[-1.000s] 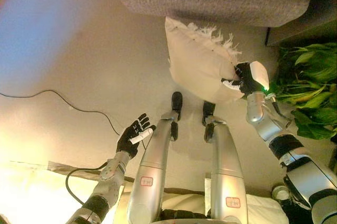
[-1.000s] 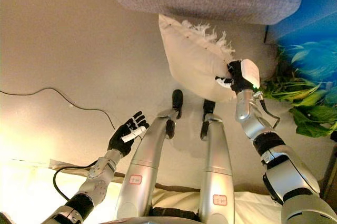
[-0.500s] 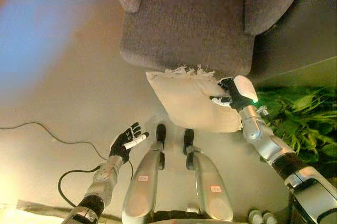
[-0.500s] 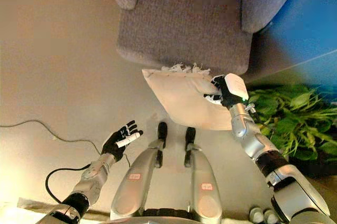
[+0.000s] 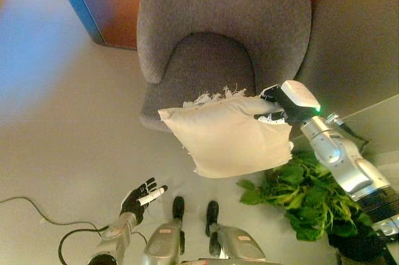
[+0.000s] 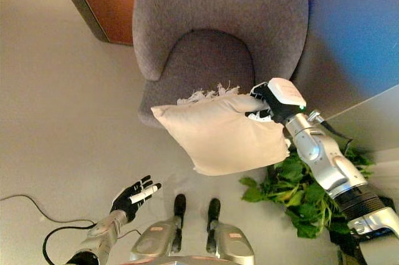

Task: Pick up the pillow and put it on the sofa.

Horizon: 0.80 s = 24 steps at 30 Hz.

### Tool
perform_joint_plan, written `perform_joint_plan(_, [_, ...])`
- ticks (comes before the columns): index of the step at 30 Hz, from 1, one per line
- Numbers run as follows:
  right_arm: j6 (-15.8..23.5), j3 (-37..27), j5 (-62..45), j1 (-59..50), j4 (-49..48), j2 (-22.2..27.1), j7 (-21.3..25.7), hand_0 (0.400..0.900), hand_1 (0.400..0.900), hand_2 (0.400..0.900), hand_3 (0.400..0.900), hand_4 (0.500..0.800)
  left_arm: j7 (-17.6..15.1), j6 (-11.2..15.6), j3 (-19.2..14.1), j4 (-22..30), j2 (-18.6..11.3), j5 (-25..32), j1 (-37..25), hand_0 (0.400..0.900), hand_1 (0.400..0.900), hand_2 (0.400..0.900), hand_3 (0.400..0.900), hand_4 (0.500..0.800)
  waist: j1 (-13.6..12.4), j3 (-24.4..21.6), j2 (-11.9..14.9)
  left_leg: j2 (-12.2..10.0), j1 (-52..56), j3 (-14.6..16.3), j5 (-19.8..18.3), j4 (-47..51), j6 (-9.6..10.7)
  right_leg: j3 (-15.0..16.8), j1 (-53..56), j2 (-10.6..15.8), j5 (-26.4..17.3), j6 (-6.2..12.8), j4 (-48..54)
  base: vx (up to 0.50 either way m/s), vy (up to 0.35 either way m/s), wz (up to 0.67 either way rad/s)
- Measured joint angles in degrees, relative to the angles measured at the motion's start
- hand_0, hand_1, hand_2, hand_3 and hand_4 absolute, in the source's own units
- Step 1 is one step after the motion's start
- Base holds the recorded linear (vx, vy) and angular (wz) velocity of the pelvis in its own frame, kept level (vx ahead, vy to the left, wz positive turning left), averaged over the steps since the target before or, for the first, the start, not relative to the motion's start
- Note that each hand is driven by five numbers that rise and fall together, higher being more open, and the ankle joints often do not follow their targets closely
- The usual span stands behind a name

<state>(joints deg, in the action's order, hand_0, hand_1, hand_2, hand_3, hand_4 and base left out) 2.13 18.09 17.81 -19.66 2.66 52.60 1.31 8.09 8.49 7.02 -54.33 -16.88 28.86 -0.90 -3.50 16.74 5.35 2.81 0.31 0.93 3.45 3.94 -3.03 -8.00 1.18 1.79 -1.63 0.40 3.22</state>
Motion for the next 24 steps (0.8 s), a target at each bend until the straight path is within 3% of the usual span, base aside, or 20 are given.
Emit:
perform_joint_plan(7, [-0.02,0.5,-0.7,-8.51,-0.34,6.1,-4.86,0.4,0.4,0.4,0.4,0.5,0.58,-1.18,-0.37,-3.82,0.46,-0.05,1.37,0.9,0.9,0.9,0.9,0.8,-0.37,-3.63,-0.32,-0.12,2.48,-1.01,-0.24,0.58,0.49,-0.77,3.28,-0.29,-0.06,-0.1,1.67,0.05,0.014,0.11])
perform_joint_plan(10, [-0.11,4.7,-2.59,-16.31,2.34,7.65,-5.11,0.4,0.4,0.4,0.4,0.5,0.59,-1.85,-0.37,-5.66,0.96,-0.05,1.99,0.9,0.9,0.9,0.9,0.8,-0.57,-4.74,-0.28,-0.17,2.87,-1.42,-0.23,0.57,0.65,-1.42,3.86,-0.33,-0.06,-0.11,1.67,0.04,0.016,0.19])
perform_joint_plan(16, [-0.69,12.87,-6.05,-29.06,12.11,7.63,-5.32,0.4,0.4,0.4,0.4,0.5,0.86,-2.96,-0.37,-6.04,1.08,-0.55,2.21,0.9,0.9,0.9,0.9,0.8,-3.75,-6.71,0.29,-0.16,2.94,-3.71,0.19,0.39,1.2,-3.75,4.81,-0.43,0.23,-0.5,1.69,0.03,0.016,0.24])
perform_joint_plan(17, [-1.45,14.97,-7.07,-31.1,14.0,7.58,-5.38,0.9,0.9,0.9,0.9,0.8,1.18,-3.55,-0.34,-6.12,1.07,-1.0,2.12,0.9,0.9,0.9,0.9,0.8,-4.7,-6.87,0.33,-0.16,2.93,-3.99,0.26,0.35,1.3,-4.07,4.93,-0.47,0.27,-0.54,1.69,0.03,-0.008,0.22])
perform_joint_plan(20, [-3.25,20.87,-8.48,-37.34,23.27,5.43,-5.96,0.9,0.9,0.9,0.9,0.8,2.42,-4.74,0.72,-7.32,0.92,-1.05,1.42,0.9,0.9,0.9,0.9,0.8,-6.81,-7.05,0.43,-0.1,2.88,-5.26,0.39,-0.05,1.51,-5.27,5.51,-0.48,0.4,-0.71,1.71,0.04,-0.024,0.23])
perform_joint_plan(22, [-5.11,26.91,-9.29,-42.64,30.75,3.75,-7.18,0.9,0.9,0.9,0.9,0.8,3.53,-5.77,2.88,-7.77,0.36,-1.05,1.09,0.9,0.9,0.9,0.9,0.8,-7.99,-7.1,0.47,-0.07,2.87,-5.92,0.57,-0.2,1.76,-6.26,5.83,-0.49,0.49,-0.84,1.71,0.03,-0.02,0.19])
perform_joint_plan(24, [-7.79,28.88,-10.2,-45.31,35.94,1.11,-8.03,0.9,0.9,0.9,0.9,0.8,5.05,-6.62,4.62,-8.25,-0.12,-1.05,1.15,0.9,0.9,0.9,0.9,0.8,-9.31,-7.14,0.5,0.0,2.76,-6.91,0.84,-0.2,1.88,-7.14,6.04,-0.49,0.65,-1.05,1.71,0.03,-0.01,0.21])
